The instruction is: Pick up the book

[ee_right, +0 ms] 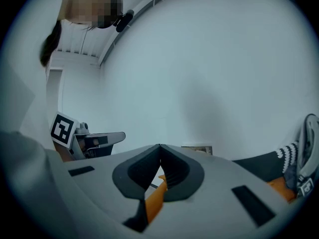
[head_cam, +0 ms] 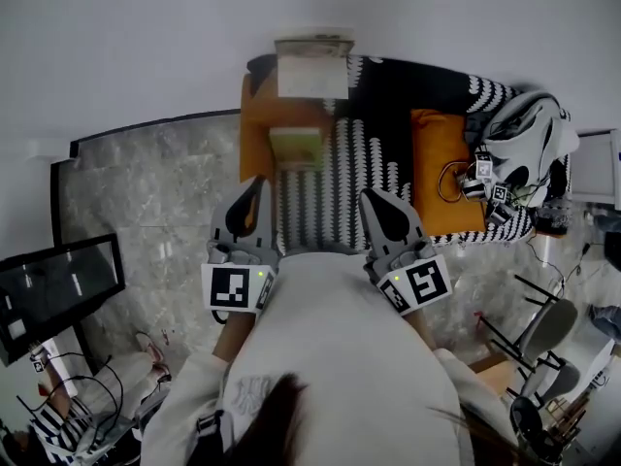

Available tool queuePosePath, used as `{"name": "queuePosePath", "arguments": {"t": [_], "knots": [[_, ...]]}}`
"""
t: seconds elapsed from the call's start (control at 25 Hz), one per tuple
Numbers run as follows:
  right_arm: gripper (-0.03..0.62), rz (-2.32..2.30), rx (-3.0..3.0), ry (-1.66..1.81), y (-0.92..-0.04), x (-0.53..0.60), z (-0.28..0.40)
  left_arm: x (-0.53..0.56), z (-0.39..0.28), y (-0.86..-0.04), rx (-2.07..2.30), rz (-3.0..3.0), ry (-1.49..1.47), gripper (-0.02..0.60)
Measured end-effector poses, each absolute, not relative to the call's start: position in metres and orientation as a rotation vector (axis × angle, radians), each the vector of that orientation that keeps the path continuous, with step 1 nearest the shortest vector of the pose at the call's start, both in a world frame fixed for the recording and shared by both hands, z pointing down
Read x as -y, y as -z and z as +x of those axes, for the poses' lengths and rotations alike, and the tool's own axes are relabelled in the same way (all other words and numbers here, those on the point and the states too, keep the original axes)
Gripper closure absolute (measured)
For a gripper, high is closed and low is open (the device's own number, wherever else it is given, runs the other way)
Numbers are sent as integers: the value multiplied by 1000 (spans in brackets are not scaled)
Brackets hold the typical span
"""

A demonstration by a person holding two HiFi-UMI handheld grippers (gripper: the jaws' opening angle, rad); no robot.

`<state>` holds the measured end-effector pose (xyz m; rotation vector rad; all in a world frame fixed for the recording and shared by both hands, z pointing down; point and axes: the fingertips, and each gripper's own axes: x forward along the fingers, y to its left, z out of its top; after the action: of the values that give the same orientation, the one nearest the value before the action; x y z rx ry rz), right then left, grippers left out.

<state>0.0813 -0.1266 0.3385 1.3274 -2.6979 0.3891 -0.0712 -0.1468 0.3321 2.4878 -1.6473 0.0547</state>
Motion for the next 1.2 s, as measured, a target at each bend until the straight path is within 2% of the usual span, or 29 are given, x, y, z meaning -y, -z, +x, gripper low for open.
{"name": "queuePosePath", "arguments": {"t": [0.64, 1.2], "knots": [[579, 1201, 2835, -301, -328, 138, 68, 140, -75, -317, 1743, 2428, 16, 572], [577, 1215, 2780, -318, -340, 152, 86, 153, -63, -326, 1704, 2405, -6, 572]]}}
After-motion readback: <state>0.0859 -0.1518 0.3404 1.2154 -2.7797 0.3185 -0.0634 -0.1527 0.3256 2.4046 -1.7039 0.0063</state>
